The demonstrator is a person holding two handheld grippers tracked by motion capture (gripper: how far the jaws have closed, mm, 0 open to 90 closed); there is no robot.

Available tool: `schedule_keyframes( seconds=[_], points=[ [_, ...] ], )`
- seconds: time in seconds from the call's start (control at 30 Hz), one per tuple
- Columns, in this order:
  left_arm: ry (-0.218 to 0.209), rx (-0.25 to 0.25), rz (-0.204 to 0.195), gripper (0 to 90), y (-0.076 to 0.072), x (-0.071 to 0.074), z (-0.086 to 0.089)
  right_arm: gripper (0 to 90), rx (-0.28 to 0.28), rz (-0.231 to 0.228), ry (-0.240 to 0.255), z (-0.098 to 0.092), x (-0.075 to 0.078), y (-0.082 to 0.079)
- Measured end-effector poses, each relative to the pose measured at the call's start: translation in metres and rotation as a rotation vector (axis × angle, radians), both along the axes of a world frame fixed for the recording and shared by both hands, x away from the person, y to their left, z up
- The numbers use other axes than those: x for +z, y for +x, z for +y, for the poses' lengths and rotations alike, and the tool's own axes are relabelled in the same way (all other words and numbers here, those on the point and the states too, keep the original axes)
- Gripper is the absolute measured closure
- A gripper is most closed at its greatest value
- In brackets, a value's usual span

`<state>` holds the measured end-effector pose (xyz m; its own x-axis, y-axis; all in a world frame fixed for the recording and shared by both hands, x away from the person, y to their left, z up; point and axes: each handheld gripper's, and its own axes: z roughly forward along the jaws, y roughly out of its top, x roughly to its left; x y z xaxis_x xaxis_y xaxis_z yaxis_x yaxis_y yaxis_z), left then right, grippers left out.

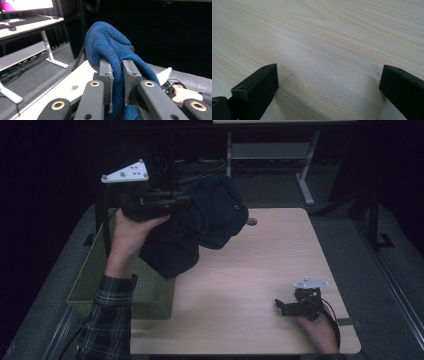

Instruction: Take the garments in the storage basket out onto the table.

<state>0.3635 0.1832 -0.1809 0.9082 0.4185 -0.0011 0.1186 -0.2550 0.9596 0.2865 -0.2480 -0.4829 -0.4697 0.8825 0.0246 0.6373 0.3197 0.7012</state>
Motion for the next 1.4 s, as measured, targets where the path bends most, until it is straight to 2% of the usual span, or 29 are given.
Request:
schedule_keyframes(
  seconds=[0.37, 0.63, 0.77, 1.03, 1.07, 1.1, 1.4],
  points=[
    [0.016, -0.083, 0.024, 79.6, -0.001, -0.016, -0.05, 2.0, 0.001, 0.001, 0.002, 0.0, 0.0, 0.0],
    [-0.005, -0.121, 0.054, 79.6, -0.001, -0.033, -0.078, 2.0, 0.001, 0.002, 0.003, 0.0, 0.0, 0.0],
    [-0.008, -0.116, 0.071, 79.7, -0.001, -0.043, -0.09, 2.0, 0.001, 0.002, 0.003, 0.0, 0.0, 0.0],
    [0.021, -0.1, 0.109, 79.8, -0.001, -0.07, -0.11, 2.0, 0.003, 0.001, 0.002, 0.0, 0.0, 0.0],
    [0.021, -0.1, 0.109, 79.8, -0.001, -0.07, -0.11, 2.0, 0.003, 0.001, 0.002, 0.0, 0.0, 0.0],
    [0.023, -0.097, 0.124, 79.8, 0.0, -0.078, -0.114, 2.0, 0.001, 0.001, 0.003, 0.0, 0.0, 0.0],
    [0.039, -0.092, 0.195, 79.8, 0.006, -0.116, -0.126, 2.0, 0.003, -0.002, 0.001, 0.0, 0.0, 0.0]
  ],
)
